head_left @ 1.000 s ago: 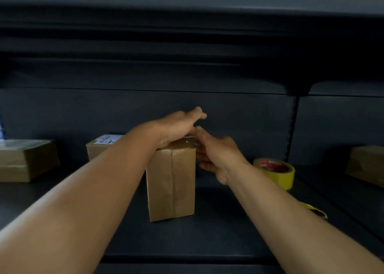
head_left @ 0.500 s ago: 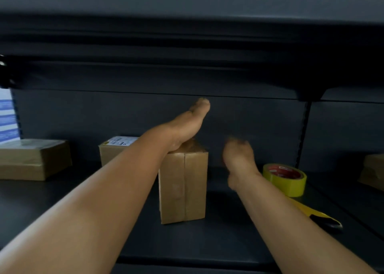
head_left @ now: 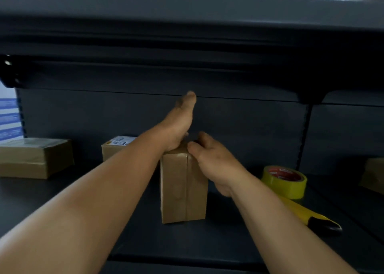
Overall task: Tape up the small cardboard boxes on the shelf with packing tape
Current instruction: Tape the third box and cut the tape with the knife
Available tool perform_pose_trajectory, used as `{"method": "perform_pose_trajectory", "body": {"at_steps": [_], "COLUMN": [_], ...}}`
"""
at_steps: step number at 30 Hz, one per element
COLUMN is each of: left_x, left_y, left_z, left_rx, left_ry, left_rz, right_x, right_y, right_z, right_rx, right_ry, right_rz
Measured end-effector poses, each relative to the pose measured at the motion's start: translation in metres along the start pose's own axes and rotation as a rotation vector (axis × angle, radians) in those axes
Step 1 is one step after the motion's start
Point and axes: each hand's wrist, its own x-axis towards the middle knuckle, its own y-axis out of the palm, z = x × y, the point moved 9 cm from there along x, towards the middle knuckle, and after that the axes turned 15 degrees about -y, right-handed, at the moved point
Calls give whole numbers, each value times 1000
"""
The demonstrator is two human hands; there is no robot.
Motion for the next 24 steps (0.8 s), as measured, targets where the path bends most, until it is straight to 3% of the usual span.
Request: {"method": "perform_pose_trajectory", "body": {"at_steps": [3,5,7,12,17,21,24], "left_x": [-16,-21,-27,-37,-42,-62,-63], "left_y": [-13,-21,-31,-32,-22,-6,-3], "left_z": [-7,12,40,75,108,131,144], "left_rx": [311,391,260,-151,-187,138,510], "left_ry": [160,115,7,-39,-161,-232,-257], "left_rz": [-42,-13,-10,-41,122,342,287], "right_x": [-1,0,1,-6,-20,-22,-28], "right_y": [-4,-5,-3,0,3,-11,-25], "right_z": [-1,-1,-4,-15,-21,-26,-32], "right_rx": [-29,-16,27,261,361,424,516], "right_ry": [-39,-40,-17,124,246,269,270], "right_rz": [-22,-37,-61,-148,-147,-231,-302]}}
